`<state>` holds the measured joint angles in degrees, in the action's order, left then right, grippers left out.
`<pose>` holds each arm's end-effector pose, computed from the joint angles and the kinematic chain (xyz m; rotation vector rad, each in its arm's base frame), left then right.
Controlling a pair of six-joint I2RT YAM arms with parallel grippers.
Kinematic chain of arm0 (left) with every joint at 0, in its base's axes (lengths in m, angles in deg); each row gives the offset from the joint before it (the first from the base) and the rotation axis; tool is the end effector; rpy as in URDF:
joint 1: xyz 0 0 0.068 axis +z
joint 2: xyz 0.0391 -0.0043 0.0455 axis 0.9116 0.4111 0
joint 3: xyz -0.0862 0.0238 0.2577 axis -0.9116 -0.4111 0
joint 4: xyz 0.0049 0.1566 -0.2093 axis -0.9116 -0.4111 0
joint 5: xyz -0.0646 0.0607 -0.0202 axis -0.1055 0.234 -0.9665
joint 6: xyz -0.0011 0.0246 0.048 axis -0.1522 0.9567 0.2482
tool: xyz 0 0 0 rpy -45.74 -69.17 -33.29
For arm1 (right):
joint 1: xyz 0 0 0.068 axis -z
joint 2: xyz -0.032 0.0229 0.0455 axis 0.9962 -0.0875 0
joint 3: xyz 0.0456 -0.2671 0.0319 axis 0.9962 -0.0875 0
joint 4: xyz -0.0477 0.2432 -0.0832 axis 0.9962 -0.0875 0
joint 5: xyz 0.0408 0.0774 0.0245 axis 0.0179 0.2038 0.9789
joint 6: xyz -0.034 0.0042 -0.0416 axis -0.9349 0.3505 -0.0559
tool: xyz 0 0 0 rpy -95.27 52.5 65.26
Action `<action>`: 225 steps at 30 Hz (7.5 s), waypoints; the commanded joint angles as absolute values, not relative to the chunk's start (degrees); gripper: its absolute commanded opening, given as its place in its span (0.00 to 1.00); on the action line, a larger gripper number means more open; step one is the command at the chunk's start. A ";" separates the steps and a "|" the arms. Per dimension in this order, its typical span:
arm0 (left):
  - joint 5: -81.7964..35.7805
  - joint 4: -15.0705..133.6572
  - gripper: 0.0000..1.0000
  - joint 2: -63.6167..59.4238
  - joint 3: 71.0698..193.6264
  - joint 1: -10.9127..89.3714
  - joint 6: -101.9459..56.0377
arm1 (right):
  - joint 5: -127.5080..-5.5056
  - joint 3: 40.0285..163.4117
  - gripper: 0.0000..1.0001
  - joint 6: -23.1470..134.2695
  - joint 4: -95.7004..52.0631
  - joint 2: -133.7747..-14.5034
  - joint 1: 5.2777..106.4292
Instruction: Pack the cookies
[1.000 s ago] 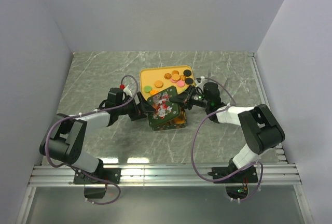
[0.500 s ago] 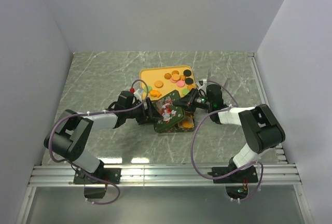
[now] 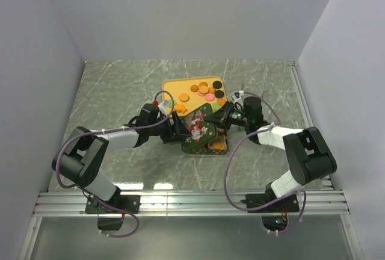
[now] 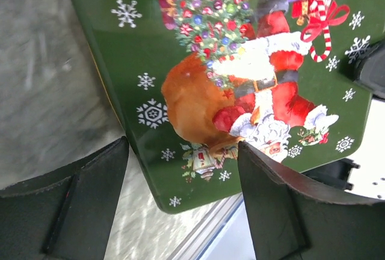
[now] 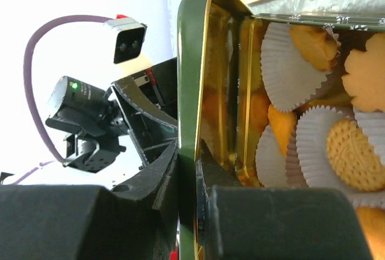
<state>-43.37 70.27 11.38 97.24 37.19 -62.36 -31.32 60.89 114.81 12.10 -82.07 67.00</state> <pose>0.2515 -0.1561 0.1561 -0.1843 2.4808 -1.2418 0.2787 0.1159 0.1782 0.3460 2.2039 1.6203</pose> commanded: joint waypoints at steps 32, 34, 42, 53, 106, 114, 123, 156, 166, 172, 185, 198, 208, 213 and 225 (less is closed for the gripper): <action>-44.89 82.06 0.80 24.01 110.27 31.54 -70.26 | -27.91 52.54 0.25 113.35 11.05 -68.74 74.61; -44.81 81.27 0.80 24.36 111.24 31.37 -69.82 | -28.18 52.80 0.46 111.68 9.11 -67.86 74.87; -45.42 79.78 0.80 26.47 115.46 30.05 -69.03 | -29.32 53.07 0.70 107.55 1.99 -65.39 75.75; -45.68 78.11 0.80 27.79 117.92 28.81 -68.50 | -39.07 60.62 0.87 93.84 -25.94 -63.55 78.91; -45.07 62.64 0.78 28.32 127.33 26.88 -61.47 | -52.27 66.35 0.01 84.78 -48.84 -72.07 97.11; -43.84 59.30 0.77 27.70 127.59 26.79 -60.42 | -46.99 64.58 0.00 86.01 -43.73 -78.65 97.02; -43.22 59.65 0.77 28.14 127.59 26.88 -60.86 | -45.67 66.51 0.00 85.40 -42.67 -82.79 95.27; -38.92 54.82 0.77 23.04 122.84 27.06 -59.63 | -60.43 75.74 0.00 80.56 -55.39 -77.18 89.02; -39.00 53.59 0.76 23.75 123.72 26.97 -58.92 | -42.01 78.82 0.00 85.30 -45.59 -65.22 86.75; -39.44 53.50 0.76 23.92 124.25 27.06 -58.84 | -27.94 79.78 0.00 90.40 -34.86 -70.74 81.82; -39.62 51.04 0.75 22.96 124.42 26.97 -57.96 | -20.00 70.22 0.00 100.34 -8.92 -86.99 79.79; -39.27 47.52 0.75 20.85 124.60 27.58 -56.46 | -24.66 61.42 0.00 102.37 0.07 -95.45 82.34; -40.15 48.14 0.75 23.48 126.53 27.67 -55.94 | -30.73 64.49 0.00 92.87 -17.70 -87.37 84.54; -40.41 47.87 0.75 24.89 127.94 27.67 -55.50 | -31.43 61.61 0.00 91.55 -18.06 -86.57 84.63; -40.24 46.56 0.74 24.98 129.61 27.67 -55.14 | -35.74 63.52 0.00 87.16 -27.71 -79.90 84.54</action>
<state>-39.32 46.21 25.48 127.09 27.66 -56.08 -26.34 62.73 92.58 -16.97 -80.98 84.05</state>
